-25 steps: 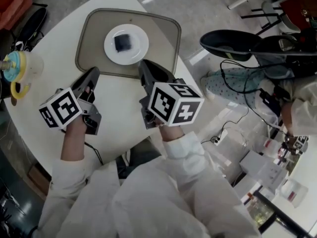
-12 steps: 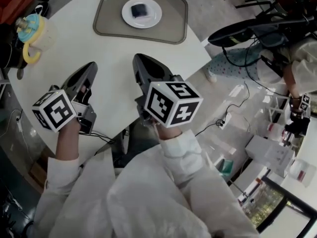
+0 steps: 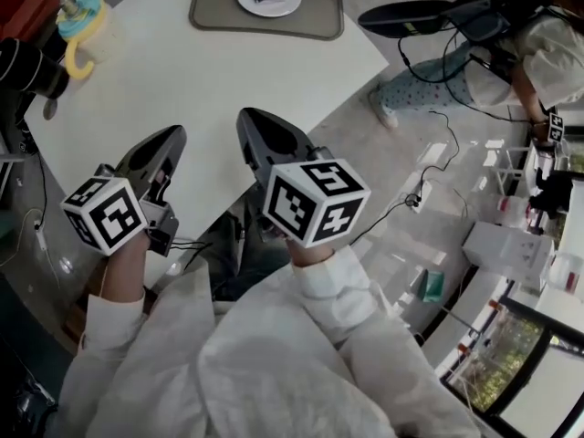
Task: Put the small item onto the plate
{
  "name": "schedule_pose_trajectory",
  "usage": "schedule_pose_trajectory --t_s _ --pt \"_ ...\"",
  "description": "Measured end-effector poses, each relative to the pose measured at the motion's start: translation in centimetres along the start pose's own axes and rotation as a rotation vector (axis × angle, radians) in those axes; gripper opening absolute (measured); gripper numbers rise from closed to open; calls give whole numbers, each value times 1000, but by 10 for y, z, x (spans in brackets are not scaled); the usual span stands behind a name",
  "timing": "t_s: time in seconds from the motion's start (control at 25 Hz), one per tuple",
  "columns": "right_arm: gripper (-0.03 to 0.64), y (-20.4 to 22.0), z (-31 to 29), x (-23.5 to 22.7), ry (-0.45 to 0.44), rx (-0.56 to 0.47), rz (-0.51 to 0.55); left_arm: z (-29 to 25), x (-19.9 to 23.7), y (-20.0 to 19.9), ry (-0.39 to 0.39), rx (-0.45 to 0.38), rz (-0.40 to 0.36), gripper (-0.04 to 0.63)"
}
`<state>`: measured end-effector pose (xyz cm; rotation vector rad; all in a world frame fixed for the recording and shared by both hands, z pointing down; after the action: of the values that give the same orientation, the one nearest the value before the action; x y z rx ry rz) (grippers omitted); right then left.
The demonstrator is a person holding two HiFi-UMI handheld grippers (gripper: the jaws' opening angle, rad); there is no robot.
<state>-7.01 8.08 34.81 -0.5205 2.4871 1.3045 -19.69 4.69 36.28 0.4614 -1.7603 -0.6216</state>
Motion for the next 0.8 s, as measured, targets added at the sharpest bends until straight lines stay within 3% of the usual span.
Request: schedule_pose_trajectory --t_s 0.2,0.48,0.8 --pt "15 18 29 24 -18 -1 34 26 -24 17 32 46 -93 11" --pt "15 38 55 41 -9 25 76 49 -42 42 -42 23 -68 11" --pt "15 60 86 61 -85 32 193 59 -70 68 -84 -22 -31 11"
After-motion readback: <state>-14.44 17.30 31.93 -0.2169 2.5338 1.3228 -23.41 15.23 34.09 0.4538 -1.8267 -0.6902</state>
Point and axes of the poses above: the fingertips, and each gripper's own axes: z backward along the fingers, x to its left, y out of its underside, the point moved 3 cm from there along z, backward along the fingers, and after that the axes turned 14 degrees about y, right-handed, at the moved point
